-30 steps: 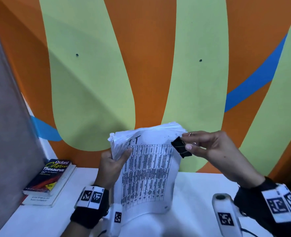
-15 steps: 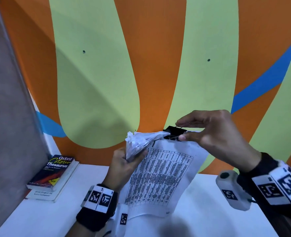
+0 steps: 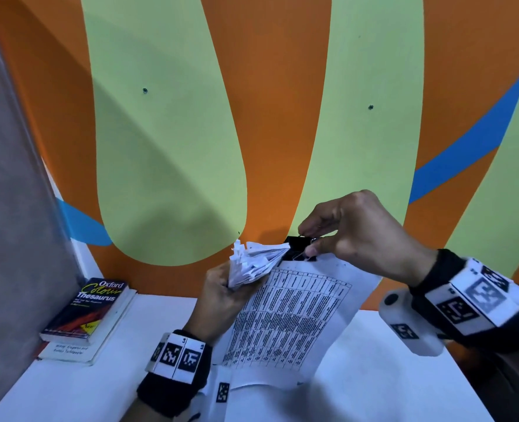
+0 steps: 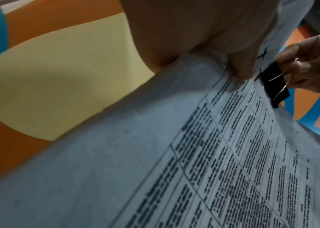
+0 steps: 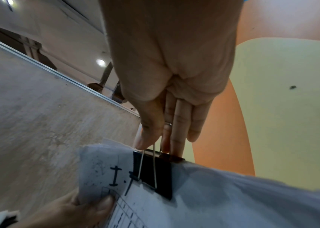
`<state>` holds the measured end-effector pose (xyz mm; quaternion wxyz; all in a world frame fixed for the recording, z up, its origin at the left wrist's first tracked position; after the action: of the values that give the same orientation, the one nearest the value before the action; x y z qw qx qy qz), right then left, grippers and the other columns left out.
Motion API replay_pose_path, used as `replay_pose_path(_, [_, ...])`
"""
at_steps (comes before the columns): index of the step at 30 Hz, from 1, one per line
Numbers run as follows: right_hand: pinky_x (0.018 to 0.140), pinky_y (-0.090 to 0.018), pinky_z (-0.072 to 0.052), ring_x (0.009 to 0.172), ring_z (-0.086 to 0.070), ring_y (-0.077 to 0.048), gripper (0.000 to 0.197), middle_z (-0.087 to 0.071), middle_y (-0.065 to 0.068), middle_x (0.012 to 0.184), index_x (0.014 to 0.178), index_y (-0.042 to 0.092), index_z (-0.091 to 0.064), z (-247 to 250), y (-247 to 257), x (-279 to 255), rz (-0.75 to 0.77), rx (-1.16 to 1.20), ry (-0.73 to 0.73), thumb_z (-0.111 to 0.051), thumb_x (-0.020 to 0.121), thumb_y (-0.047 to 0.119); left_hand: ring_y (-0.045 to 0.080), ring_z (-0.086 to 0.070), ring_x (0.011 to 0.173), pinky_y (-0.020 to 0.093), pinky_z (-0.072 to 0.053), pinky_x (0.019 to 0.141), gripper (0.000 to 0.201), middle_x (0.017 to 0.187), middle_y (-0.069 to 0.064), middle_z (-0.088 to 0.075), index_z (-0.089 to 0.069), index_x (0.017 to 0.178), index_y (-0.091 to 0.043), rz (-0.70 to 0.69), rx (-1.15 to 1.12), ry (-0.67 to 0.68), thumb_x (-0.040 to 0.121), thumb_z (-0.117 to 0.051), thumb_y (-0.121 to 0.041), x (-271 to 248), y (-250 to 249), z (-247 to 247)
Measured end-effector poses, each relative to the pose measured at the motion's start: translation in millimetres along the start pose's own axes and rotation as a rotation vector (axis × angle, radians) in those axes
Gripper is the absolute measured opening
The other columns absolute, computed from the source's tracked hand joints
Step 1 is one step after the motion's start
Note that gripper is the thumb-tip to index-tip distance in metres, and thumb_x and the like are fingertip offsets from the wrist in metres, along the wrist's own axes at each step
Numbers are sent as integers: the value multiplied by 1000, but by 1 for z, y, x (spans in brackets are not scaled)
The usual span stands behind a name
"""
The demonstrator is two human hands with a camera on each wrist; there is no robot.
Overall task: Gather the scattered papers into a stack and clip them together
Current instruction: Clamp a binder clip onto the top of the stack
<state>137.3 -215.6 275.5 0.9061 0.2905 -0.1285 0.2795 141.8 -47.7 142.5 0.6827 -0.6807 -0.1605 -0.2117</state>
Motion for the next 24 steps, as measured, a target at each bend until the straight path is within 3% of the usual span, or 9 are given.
replay_pose_path(3, [75,-17,-57,82,-71,-1,38,-76,0,87,98,9,-73,-7,-6,3,-28,23,32,-86,63,5,11,-70,91,19,-53,76,22,98,-9,-75,-70,99,-17,-18,-13,-10,78,-67,-13,2,-1,3])
replay_pose_path(7, [90,-9,-48,109,-62,4,59,-66,8,123,132,18,-56,-21,-15,4,-52,20,188,-79,77,22,5,-70,85,16,-52,72,20,90,-13,-76,-70,95,-19,37,-54,-41,76,-68,-14,3,6,5])
replay_pose_path(10, [110,-24,-37,128,-46,5,64,-41,14,149,145,23,-37,-28,-19,-1,-113,258,284,-52,87,46,2,-68,73,14,-50,66,15,79,-12,-75,-71,93,-11,32,-42,-55,78,-68,-11,4,6,6])
replay_pose_path(12, [116,-28,-30,133,-41,2,53,-36,14,151,146,27,-35,-30,-21,-3,-151,375,279,-37,95,42,-4,-63,64,11,-46,61,10,67,-15,-72,-70,89,-9,41,-33,-63,81,-66,-5,4,9,8])
replay_pose_path(14, [116,-26,-30,135,-38,0,53,-37,7,152,147,29,-31,-32,-25,-3,-150,322,276,-44,96,36,-5,-60,60,11,-45,59,9,63,-15,-69,-70,86,-10,46,-40,-72,81,-66,-3,4,8,9])
replay_pose_path(18, [110,-3,-15,140,-15,9,109,-10,16,159,152,28,-5,-44,-28,-4,-105,-18,392,-72,71,54,-6,-53,46,7,-40,50,17,47,-15,-61,-65,73,-12,58,-12,-67,84,-63,0,2,5,5])
replay_pose_path(20, [117,-17,-12,145,-7,-1,127,0,11,160,152,25,3,-55,-31,-4,-82,-219,429,-76,60,63,-5,-56,48,6,-41,52,17,51,-16,-63,-64,75,-13,52,4,-37,84,-63,1,0,3,1])
replay_pose_path(22, [120,-41,-16,148,-10,-11,124,-16,4,160,151,23,-8,-64,-34,-1,-82,-411,413,-75,56,68,-2,-62,58,10,-45,57,14,61,-14,-69,-67,80,-15,44,9,-7,83,-65,-2,0,0,-3])
replay_pose_path(24, [107,-45,-34,135,-42,-19,93,-53,-2,140,136,26,-42,-65,-35,4,-101,-499,374,-75,59,65,-3,-60,55,10,-44,55,18,57,-14,-67,-64,73,-18,44,14,6,83,-65,-3,0,0,-5])
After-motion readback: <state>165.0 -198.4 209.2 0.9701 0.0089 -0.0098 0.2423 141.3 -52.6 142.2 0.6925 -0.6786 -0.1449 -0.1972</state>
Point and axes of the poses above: each hand's wrist, its own x-axis towards the middle knuckle, its own z-axis out of the back of the hand, y = z × x, the point moved 7 cm from there along x, towards the middle knuckle
